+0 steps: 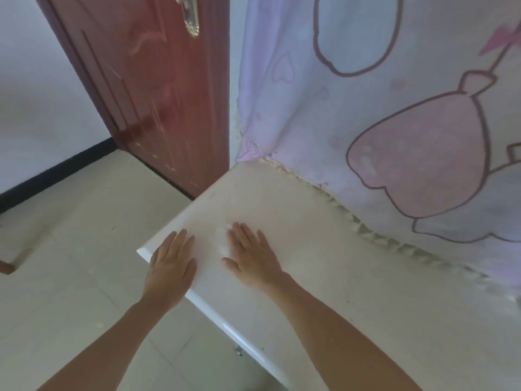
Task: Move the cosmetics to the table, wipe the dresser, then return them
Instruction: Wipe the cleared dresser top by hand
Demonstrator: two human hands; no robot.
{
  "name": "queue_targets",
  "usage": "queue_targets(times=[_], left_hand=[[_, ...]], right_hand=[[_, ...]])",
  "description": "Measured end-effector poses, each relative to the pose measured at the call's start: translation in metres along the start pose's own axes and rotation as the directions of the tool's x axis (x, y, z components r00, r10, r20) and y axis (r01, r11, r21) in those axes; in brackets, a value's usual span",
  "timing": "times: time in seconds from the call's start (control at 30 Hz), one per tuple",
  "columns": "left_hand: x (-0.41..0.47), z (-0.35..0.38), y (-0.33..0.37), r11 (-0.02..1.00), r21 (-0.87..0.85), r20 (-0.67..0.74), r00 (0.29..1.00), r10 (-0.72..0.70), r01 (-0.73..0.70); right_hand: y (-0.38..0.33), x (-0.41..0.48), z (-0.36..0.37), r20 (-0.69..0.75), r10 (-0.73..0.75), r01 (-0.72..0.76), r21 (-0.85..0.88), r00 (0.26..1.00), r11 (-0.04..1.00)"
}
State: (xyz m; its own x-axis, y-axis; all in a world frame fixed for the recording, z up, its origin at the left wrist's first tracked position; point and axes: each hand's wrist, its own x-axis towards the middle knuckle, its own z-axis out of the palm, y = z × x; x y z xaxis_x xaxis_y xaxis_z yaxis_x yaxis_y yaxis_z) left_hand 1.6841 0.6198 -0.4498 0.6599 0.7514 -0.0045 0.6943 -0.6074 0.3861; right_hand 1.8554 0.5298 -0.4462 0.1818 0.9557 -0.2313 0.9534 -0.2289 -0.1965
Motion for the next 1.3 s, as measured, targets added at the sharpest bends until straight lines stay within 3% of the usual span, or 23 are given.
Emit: queue_targets(times=[0.07, 0.13, 0.2, 0.27, 0.4, 0.63, 0.77, 0.83, 0.97, 1.07, 1.13, 1.3], left_hand=[[-0.001, 0.006, 0.012, 1.000, 0.010, -0.017, 1.000, 0.003, -0.002], [-0.001, 0.013, 0.029, 0.999, 0.024, -0.025, 0.999, 0.039, -0.038], [0.000, 0.021, 0.057, 0.997, 0.023, -0.002, 0.997, 0.079, -0.079], [-0.005, 0.031, 0.092, 0.987, 0.029, -0.008, 0.988, 0.157, -0.157], [-0.039, 0.055, 0.177, 0.945, 0.006, 0.014, 0.945, 0.327, -0.327], [-0.139, 0.095, 0.265, 0.895, 0.054, 0.139, 0.891, 0.433, -0.443], [-0.188, 0.111, 0.294, 0.883, 0.061, 0.159, 0.878, 0.452, -0.465], [-0.208, 0.114, 0.300, 0.889, 0.066, 0.186, 0.881, 0.436, -0.454], [-0.229, 0.118, 0.286, 0.905, 0.097, 0.163, 0.903, 0.397, -0.415], [-0.226, 0.118, 0.275, 0.912, 0.154, 0.182, 0.918, 0.351, -0.379], [-0.219, 0.117, 0.275, 0.911, 0.191, 0.212, 0.922, 0.326, -0.366], [-0.190, 0.114, 0.289, 0.895, 0.247, 0.206, 0.922, 0.327, -0.372]], right_hand=[[0.002, -0.024, 0.001, 0.005, 0.048, -0.049, 0.061, 0.999, 0.997], [0.018, -0.056, 0.009, -0.011, 0.185, -0.182, 0.133, 0.983, 0.974], [0.044, -0.097, 0.017, -0.073, 0.345, -0.338, 0.095, 0.936, 0.937], [0.073, -0.143, 0.026, -0.047, 0.539, -0.532, 0.107, 0.841, 0.840], [0.135, -0.271, 0.044, -0.024, 0.760, -0.744, 0.186, 0.650, 0.642], [0.193, -0.515, 0.078, 0.054, 0.974, -0.933, 0.305, 0.219, 0.192], [0.192, -0.551, 0.082, -0.008, 0.987, -0.929, 0.337, 0.160, 0.154], [0.183, -0.532, 0.076, -0.006, 0.975, -0.912, 0.351, 0.224, 0.212], [0.126, -0.454, 0.076, -0.040, 0.816, -0.774, 0.291, 0.577, 0.562], [0.091, -0.418, 0.093, -0.021, 0.660, -0.637, 0.244, 0.751, 0.731], [0.092, -0.411, 0.092, -0.013, 0.625, -0.605, 0.236, 0.780, 0.760], [0.179, -0.433, 0.063, -0.016, 0.714, -0.689, 0.250, 0.700, 0.681]])
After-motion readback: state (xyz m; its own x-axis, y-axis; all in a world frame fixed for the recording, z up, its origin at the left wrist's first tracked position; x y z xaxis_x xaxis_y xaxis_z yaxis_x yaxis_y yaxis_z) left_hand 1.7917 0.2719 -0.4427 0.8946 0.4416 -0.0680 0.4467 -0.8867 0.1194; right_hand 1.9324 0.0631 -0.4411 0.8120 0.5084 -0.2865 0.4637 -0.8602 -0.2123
